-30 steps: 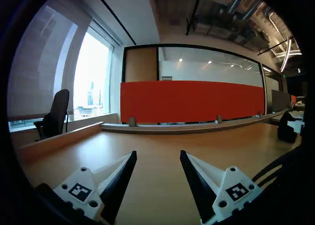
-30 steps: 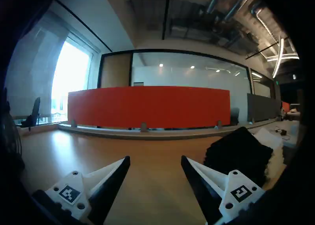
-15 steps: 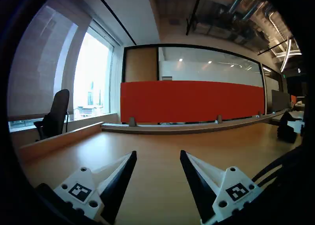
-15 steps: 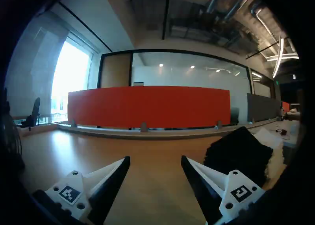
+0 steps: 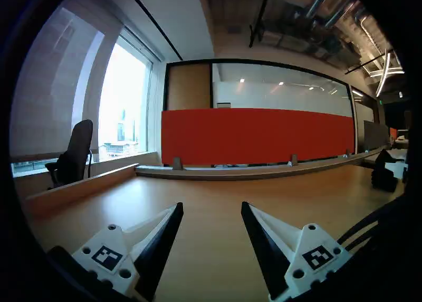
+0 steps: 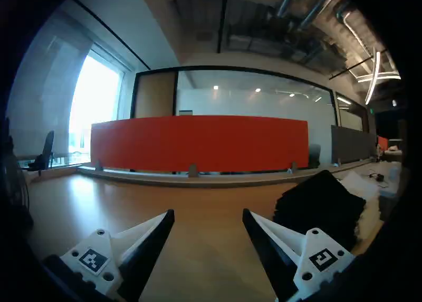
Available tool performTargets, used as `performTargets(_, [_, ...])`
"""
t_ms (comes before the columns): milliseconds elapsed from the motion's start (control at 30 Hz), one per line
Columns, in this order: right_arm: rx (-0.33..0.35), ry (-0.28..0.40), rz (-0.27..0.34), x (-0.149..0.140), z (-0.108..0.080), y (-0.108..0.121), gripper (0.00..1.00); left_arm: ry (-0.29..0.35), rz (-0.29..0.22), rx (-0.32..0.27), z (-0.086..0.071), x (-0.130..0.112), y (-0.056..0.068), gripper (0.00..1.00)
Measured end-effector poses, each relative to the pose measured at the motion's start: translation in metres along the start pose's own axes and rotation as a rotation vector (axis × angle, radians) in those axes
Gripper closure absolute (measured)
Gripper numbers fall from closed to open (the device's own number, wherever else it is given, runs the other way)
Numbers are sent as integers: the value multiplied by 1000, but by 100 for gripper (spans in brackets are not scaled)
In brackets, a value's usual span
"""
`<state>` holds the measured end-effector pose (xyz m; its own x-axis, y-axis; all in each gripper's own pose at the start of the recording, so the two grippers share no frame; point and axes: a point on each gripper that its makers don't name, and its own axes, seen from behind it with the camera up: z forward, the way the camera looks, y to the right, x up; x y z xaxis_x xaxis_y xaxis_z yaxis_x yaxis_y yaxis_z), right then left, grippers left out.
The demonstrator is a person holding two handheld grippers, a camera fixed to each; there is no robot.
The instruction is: Fold towel
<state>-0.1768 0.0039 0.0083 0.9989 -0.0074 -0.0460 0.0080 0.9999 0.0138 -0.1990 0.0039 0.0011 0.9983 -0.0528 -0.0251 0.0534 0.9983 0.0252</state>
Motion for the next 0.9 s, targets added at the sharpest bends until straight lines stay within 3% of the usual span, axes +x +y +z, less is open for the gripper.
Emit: performTargets(900, [0,0,0,-1,0,0,0,-1,-1,0,0,3,-2,19])
